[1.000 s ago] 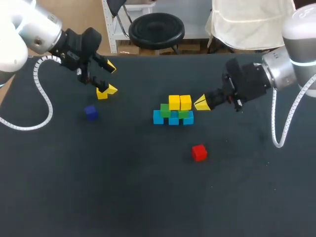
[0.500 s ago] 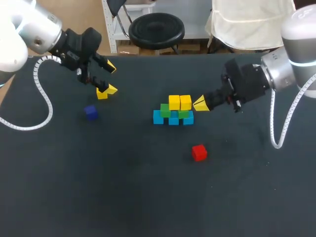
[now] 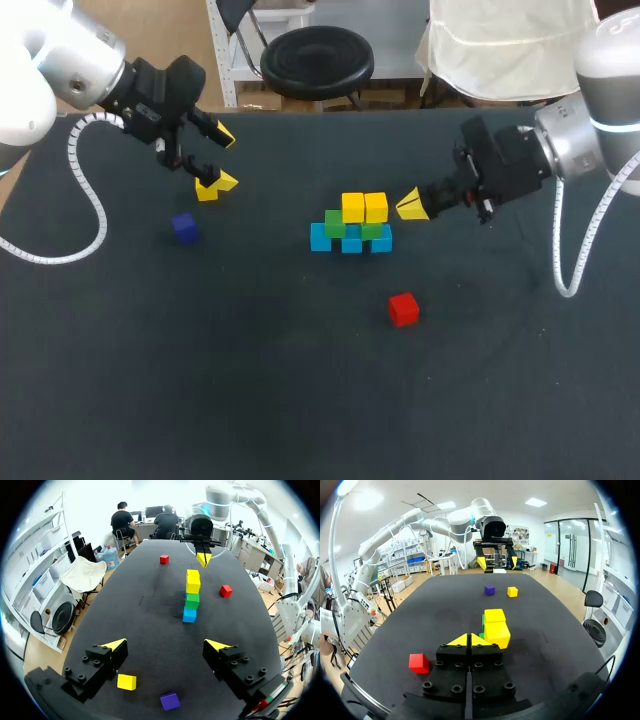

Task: Place the blue cubes, place green cubes on the blue cubes, place the yellow cubes on the green cubes, then place the red cubes on the yellow cubes, and place purple cube on the red cubes.

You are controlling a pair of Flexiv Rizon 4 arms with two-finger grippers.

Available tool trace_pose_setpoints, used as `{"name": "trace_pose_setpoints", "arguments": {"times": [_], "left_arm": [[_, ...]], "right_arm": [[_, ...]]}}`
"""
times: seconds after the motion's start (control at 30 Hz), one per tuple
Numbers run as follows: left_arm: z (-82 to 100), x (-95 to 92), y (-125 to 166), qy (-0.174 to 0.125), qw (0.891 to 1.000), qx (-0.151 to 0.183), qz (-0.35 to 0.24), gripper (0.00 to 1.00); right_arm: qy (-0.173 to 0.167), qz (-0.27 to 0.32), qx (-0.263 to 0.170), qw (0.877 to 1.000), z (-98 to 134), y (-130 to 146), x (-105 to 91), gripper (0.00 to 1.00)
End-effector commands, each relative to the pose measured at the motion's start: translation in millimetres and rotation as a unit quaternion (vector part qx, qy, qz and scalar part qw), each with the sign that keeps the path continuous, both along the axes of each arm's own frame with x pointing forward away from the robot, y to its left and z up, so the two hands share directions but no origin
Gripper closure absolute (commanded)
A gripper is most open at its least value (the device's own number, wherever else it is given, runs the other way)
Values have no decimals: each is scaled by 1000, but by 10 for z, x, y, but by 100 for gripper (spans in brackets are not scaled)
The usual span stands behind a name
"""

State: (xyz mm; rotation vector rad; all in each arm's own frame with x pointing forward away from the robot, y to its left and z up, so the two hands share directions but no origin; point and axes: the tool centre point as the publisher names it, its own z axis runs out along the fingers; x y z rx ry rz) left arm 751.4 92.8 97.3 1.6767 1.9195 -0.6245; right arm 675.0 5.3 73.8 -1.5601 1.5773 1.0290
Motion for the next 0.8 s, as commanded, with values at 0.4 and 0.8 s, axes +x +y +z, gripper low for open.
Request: {"name": "trace_pose_setpoints", "arguments": {"times": [0.4, 0.8], "left_arm": [[5, 9, -3, 1, 1000, 2, 0, 0], [5, 9, -3, 1, 1000, 2, 0, 0]], "right_arm": [[7, 3, -3, 1000, -19, -10, 190, 100], [25, 3, 6, 1000, -176, -2, 248, 100]]}}
